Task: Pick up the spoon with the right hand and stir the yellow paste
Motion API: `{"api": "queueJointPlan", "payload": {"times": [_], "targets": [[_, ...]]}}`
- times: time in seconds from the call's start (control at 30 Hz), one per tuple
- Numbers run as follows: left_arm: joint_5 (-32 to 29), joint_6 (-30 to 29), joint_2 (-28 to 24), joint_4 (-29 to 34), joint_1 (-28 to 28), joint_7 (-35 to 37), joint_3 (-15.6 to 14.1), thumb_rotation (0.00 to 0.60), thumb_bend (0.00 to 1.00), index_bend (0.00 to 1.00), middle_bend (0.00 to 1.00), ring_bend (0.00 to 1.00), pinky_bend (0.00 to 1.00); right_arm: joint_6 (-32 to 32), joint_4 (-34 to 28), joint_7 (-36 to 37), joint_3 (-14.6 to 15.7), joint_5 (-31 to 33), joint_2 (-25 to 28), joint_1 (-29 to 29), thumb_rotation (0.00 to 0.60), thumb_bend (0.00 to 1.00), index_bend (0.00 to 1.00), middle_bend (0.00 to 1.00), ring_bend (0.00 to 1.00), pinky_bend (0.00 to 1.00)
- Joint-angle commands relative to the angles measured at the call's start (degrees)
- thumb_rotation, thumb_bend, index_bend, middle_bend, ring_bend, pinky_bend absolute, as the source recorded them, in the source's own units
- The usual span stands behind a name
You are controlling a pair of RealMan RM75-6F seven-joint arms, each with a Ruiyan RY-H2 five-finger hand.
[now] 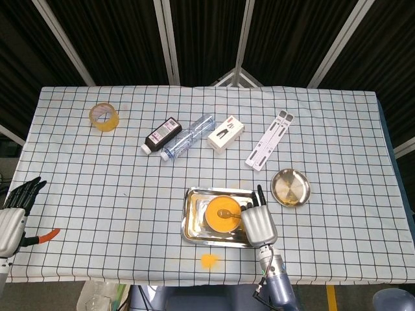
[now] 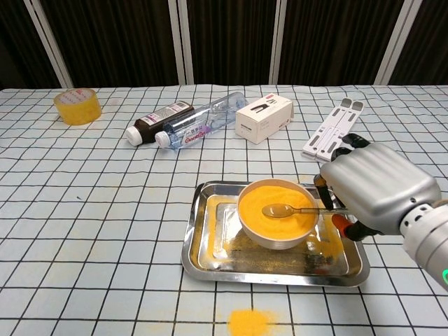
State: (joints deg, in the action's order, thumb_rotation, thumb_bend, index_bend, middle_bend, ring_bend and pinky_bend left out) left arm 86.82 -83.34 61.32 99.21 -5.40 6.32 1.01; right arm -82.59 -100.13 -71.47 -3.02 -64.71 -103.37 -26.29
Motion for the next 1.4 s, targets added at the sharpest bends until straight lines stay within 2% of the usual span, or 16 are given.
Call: {"api": "queueJointPlan", "payload": {"times": [0.03, 0.6, 0.87, 1.4], "targets": [[0.00, -0.01, 0.00, 0.01, -0.01, -0.01, 0.02, 0.600, 0.00, 0.00, 0.00, 0.00, 0.00, -0.01, -0.04, 0.03, 0.01, -0.06, 0.04, -0.01, 0.600, 0.50, 0.54, 0.52, 0.19, 0.00], [-0.07, -0.01, 0.01, 0.03, -0.01, -0.08, 0.03, 0.600, 0.00, 0.00, 0.00, 0.00, 0.00, -0.01, -0.18, 0.10, 0.23, -0.17, 0.11, 0.08, 0.600, 0.53, 0.54, 0.52, 0.19, 0.00], [-0.06, -0.04, -0.01, 0.03, -0.01, -0.03, 0.06, 0.600, 0.00, 0.00, 0.00, 0.00, 0.00, 0.08, -0.25, 0.46, 0.28, -0.51, 0.08, 0.07, 0.600, 0.70, 0.57, 0.54, 0.20, 0.00], [-0.17, 0.02, 0.01, 0.08, -0.03, -0.05, 0.09, 0.600, 0.00, 0.00, 0.00, 0.00, 0.00, -0.02, -0.73, 1.10, 0.27, -1.61, 0.76, 0.15, 0.600, 0.78, 0.62, 0.56, 0.21, 0.00]]}}
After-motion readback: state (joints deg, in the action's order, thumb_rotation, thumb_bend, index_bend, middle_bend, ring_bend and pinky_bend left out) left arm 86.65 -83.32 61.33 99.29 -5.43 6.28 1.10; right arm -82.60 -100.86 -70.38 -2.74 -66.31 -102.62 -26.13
